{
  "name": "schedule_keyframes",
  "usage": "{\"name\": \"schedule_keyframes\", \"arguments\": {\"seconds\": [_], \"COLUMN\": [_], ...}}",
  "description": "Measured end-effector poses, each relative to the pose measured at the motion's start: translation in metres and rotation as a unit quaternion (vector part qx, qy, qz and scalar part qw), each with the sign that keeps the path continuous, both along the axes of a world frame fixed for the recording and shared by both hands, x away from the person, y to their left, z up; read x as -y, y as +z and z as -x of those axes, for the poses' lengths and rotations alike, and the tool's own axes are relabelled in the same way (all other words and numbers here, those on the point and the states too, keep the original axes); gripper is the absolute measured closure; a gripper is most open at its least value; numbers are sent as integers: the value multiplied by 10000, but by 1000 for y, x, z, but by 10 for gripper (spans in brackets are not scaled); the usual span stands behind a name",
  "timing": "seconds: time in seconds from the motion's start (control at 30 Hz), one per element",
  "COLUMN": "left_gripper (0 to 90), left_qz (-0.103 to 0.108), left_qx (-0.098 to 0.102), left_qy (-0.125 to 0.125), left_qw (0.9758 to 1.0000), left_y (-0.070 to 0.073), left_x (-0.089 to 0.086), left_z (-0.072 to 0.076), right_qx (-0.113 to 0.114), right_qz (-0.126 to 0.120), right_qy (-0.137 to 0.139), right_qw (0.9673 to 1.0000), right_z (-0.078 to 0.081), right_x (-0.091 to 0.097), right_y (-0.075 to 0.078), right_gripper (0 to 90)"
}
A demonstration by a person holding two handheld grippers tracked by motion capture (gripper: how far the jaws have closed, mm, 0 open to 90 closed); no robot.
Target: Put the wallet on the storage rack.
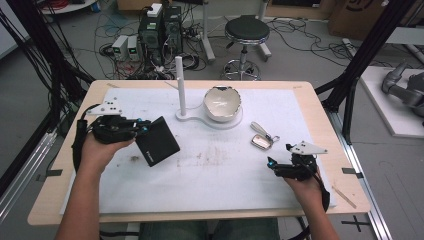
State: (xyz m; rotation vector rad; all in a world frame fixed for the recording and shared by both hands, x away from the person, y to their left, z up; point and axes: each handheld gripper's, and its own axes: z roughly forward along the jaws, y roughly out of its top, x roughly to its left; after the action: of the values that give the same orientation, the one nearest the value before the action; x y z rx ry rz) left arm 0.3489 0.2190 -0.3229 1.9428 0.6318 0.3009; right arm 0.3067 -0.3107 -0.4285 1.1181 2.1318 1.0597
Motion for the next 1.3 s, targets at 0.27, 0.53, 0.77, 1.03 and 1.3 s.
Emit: {"name": "schedule_keyframes", "arguments": {"seconds": [0.27, 0.53, 0.77, 1.03, 1.3], "left_gripper": [824, 824, 824, 824, 823], "left_qz": [-60, -90, -95, -112, -55], "left_qx": [48, 89, 85, 32, 63], "left_qy": [-231, -278, -285, -293, -229], "left_qw": [9997, 9995, 9995, 9995, 9997], "left_y": [19, 30, 35, 41, 41], "left_x": [38, 69, 94, 128, 150], "left_z": [-16, -38, -59, -86, -107], "right_qx": [-8, -18, -32, -34, -49], "right_qz": [-18, -40, -56, -58, -68], "right_qy": [47, 64, 83, 81, 90], "right_qw": [10000, 10000, 9999, 9999, 9999], "right_z": [-2, -2, -3, -4, -3], "right_x": [-1, -1, -2, -2, -2], "right_y": [-1, -1, -2, -2, -3], "right_gripper": [151, 151, 151, 151, 151]}}
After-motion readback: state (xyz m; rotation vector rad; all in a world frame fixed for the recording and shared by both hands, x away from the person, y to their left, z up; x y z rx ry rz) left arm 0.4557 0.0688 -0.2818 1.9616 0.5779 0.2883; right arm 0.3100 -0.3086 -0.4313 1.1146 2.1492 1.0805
